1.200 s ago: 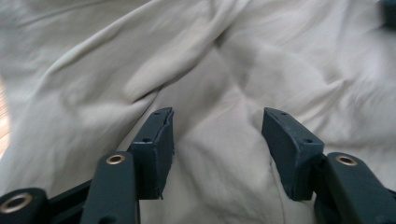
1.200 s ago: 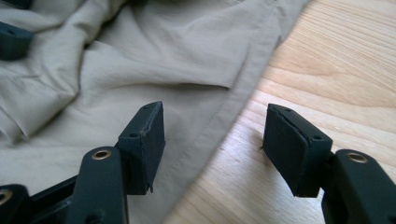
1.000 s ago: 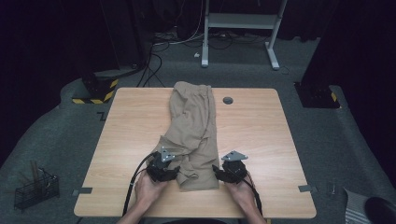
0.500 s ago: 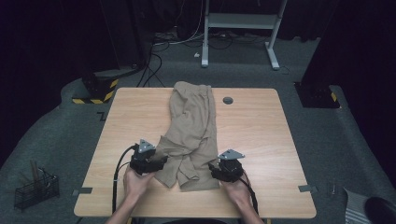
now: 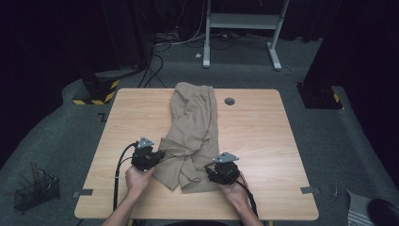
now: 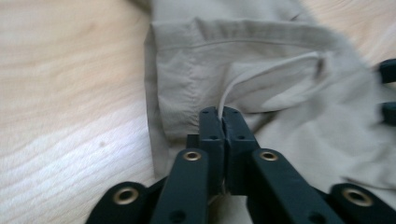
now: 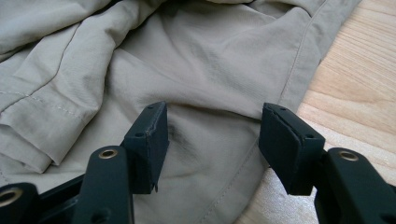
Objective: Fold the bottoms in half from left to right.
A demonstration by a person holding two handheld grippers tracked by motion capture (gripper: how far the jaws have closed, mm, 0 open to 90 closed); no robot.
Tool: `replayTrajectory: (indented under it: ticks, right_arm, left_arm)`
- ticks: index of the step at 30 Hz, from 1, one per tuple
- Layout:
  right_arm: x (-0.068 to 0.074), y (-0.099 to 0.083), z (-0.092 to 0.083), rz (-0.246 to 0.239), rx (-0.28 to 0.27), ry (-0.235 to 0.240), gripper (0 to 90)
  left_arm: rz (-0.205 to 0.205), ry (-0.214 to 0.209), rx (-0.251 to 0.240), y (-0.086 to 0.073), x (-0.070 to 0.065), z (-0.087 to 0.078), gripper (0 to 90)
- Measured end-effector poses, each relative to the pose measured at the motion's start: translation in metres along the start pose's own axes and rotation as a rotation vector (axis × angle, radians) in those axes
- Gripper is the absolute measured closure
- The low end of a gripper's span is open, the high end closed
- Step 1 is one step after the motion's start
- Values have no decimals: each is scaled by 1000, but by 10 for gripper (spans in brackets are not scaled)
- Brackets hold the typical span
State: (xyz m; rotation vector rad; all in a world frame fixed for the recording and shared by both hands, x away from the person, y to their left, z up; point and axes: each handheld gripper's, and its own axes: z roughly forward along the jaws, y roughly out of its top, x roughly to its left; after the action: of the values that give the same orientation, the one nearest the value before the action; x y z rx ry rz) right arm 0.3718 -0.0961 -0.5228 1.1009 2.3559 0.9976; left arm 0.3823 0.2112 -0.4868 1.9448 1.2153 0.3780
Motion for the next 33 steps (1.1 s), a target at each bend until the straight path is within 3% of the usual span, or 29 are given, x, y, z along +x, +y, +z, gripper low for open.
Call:
replayTrajectory:
  ticks: [5, 7, 10, 12, 17, 20, 22, 24, 27, 29, 33]
  right_arm:
    - [0, -1, 0, -1, -7, -2, 423]
    - [0, -1, 0, 3, -5, 0, 418]
    - [-1, -1, -3, 20, 3, 19, 406]
    - [-2, -2, -8, 27, -7, 27, 406]
    - [-9, -11, -20, 43, -8, 16, 406]
    - [-12, -18, -21, 39, 18, 0, 421]
    - [-12, -18, -20, 30, 13, -13, 417]
    - [-14, -16, -17, 22, 7, -13, 405]
    - [-17, -8, -9, 43, 16, -25, 361]
    - [-18, -1, -4, 44, 46, -27, 298]
    - [-20, 5, -4, 38, 91, 4, 314]
  left_arm:
    - [87, -67, -89, 14, -28, -19, 891]
    - [140, -111, -107, 17, -46, -22, 891]
    - [200, -171, -78, 13, -70, -15, 887]
    - [246, -178, -39, 6, -85, -3, 882]
    - [294, -142, 69, -10, -99, 30, 872]
    - [288, -110, 122, -17, -94, 44, 872]
    - [272, -100, 110, -15, -89, 46, 876]
    - [294, -70, 106, -13, -87, 47, 873]
    - [259, -56, 97, -10, -79, 50, 845]
    - [235, -36, 96, -9, -77, 50, 781]
    - [209, -28, 75, -11, -82, 40, 551]
